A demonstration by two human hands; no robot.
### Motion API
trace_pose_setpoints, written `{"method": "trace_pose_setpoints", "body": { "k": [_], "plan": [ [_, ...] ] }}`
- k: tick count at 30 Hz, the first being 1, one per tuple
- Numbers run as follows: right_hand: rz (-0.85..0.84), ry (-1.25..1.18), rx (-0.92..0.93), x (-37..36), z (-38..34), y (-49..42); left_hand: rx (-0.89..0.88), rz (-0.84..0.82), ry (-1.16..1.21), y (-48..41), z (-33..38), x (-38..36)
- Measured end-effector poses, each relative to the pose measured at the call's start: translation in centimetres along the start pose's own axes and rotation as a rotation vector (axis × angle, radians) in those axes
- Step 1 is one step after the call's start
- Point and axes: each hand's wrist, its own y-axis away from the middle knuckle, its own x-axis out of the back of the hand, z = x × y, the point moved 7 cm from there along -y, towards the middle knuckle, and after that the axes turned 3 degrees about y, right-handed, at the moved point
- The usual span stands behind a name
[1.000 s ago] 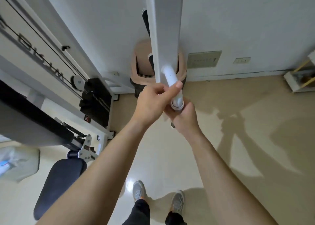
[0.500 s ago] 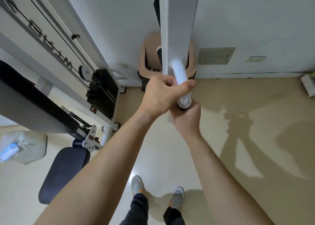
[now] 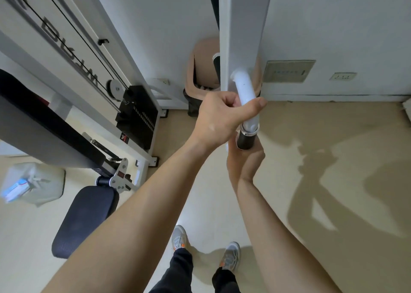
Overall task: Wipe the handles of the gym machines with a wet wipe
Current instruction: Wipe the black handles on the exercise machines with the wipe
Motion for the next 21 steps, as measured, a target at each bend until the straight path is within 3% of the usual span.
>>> {"method": "trace_pose_setpoints", "body": {
  "k": [2, 5, 9, 11, 14, 16, 19, 21],
  "plan": [
    [-0.179, -0.073, 0.055, -0.3, -2.8, -0.5, -0.006, 0.005, 0.022, -0.1, -0.2, -0.1],
    [-0.594, 0.179, 0.268, -0.6, -6.8, -0.6, 0.002, -0.037, 0.068, 0.0, -0.7, -0.2],
    [-0.966, 0.179, 0.174, -0.9, -5.6, -2.0, 0.016, -0.078, 0.098, 0.3, -1.3, -0.7],
    [-0.831, 0.176, 0.141, -0.6, -3.4, -2.4, 0.019, -0.063, 0.111, 0.2, -1.4, -0.9],
    [-0.393, 0.184, 0.043, 0.3, 1.4, -2.6, 0.004, -0.042, 0.135, -0.4, -1.3, -0.8],
    [-0.226, 0.185, 0.0, 0.0, 3.3, -2.1, -0.02, -0.052, 0.141, -0.7, -1.1, -0.7],
    [-0.123, 0.168, -0.053, 0.0, 4.2, -1.7, -0.045, -0.089, 0.124, -1.0, -0.7, -0.7],
    [-0.197, 0.149, -0.047, 0.1, 3.3, -1.3, -0.047, -0.108, 0.112, -1.0, -0.6, -0.5]
  ]
}}
